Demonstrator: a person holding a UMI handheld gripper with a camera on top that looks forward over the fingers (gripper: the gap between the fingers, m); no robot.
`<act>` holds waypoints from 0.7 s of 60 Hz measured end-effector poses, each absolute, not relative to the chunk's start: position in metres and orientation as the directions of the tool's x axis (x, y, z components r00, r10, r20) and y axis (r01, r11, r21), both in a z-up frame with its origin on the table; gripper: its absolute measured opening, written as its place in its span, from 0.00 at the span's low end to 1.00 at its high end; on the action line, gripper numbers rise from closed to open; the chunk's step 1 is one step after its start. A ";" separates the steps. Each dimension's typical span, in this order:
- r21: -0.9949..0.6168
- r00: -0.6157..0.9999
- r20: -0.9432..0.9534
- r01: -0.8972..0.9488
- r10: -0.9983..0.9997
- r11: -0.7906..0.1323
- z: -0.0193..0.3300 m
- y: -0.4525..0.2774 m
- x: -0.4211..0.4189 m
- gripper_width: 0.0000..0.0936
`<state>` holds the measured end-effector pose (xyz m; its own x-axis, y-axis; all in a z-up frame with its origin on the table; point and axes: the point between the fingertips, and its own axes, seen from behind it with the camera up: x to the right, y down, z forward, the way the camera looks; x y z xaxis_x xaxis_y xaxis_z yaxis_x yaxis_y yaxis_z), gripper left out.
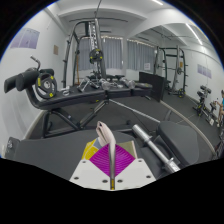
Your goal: Fold towel
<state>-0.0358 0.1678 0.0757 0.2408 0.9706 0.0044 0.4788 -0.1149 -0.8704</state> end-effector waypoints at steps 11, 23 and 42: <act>-0.840 0.227 0.042 0.536 0.973 -0.089 0.021 0.197 -0.032 0.05; -0.834 0.217 0.052 0.546 0.975 -0.077 0.033 0.193 -0.009 0.88; -0.872 0.164 0.029 0.486 0.986 -0.055 0.179 0.132 0.175 0.92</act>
